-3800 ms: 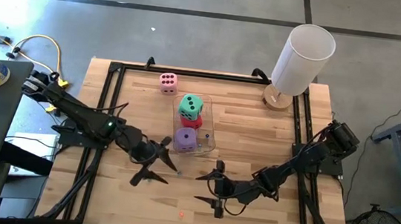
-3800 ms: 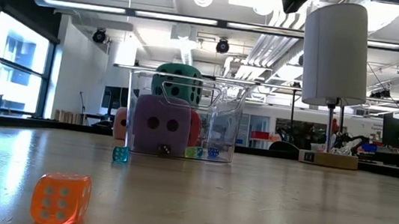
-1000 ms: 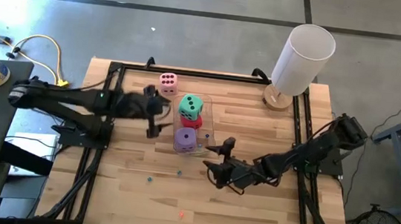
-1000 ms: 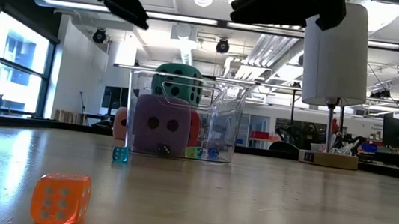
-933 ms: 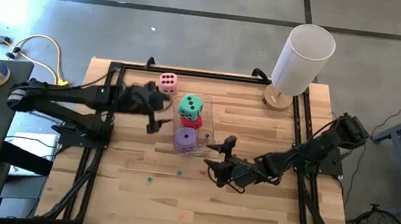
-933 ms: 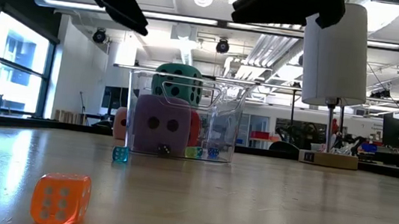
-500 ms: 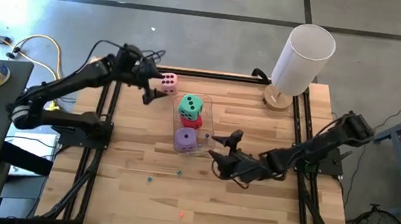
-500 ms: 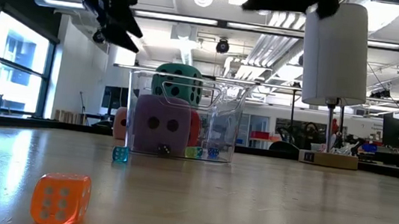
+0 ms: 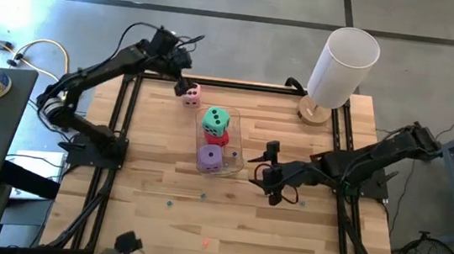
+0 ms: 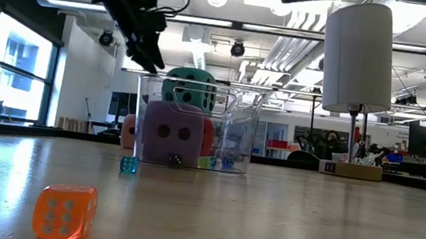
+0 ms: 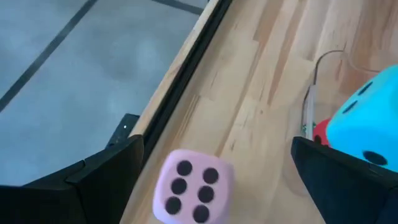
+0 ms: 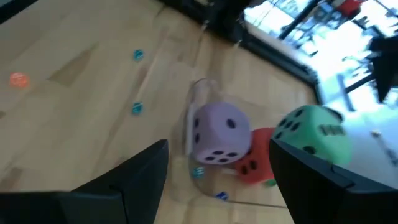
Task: Pick & Place Dice
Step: Put the large pink die into the transparent bin
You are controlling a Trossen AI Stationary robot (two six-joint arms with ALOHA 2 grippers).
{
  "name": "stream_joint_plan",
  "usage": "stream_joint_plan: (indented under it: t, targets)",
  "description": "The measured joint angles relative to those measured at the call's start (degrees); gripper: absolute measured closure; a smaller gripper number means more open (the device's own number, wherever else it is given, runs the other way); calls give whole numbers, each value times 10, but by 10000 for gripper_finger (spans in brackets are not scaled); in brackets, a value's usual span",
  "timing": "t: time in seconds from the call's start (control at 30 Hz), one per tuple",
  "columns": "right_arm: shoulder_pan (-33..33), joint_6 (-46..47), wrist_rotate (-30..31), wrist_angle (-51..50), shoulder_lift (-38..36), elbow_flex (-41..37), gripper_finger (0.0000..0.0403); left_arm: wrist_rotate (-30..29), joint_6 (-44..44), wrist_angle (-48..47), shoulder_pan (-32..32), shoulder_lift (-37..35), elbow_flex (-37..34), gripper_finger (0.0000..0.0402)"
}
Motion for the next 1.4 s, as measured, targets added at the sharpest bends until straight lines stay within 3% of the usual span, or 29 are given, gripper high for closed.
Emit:
stream_joint_plan:
  t: [0.13,0.27,0.33,0.5,0.67,0.87,1.0,1.4]
  targets:
    - [-19,22,-35,-18,14,0,133,-47,36,-21,-4,41,25,2]
    - [-19,39,-39,-28,22,0,133,-200,104,-34,-14,58,25,2]
    - [-17,40,-40,-27,22,0,133,-235,106,-48,-15,64,25,2]
    - [-14,41,-39,-27,22,0,133,-178,59,-54,-15,63,25,2]
    - [-11,39,-40,-29,22,0,133,-176,121,-56,-16,63,25,2]
    - [-11,38,-39,-36,22,0,133,-174,123,-62,-15,63,25,2]
    - [-11,38,-39,-36,22,0,133,-144,181,-88,-15,66,24,2]
    - [-11,38,-43,-40,22,0,133,-128,260,-97,-8,138,24,2]
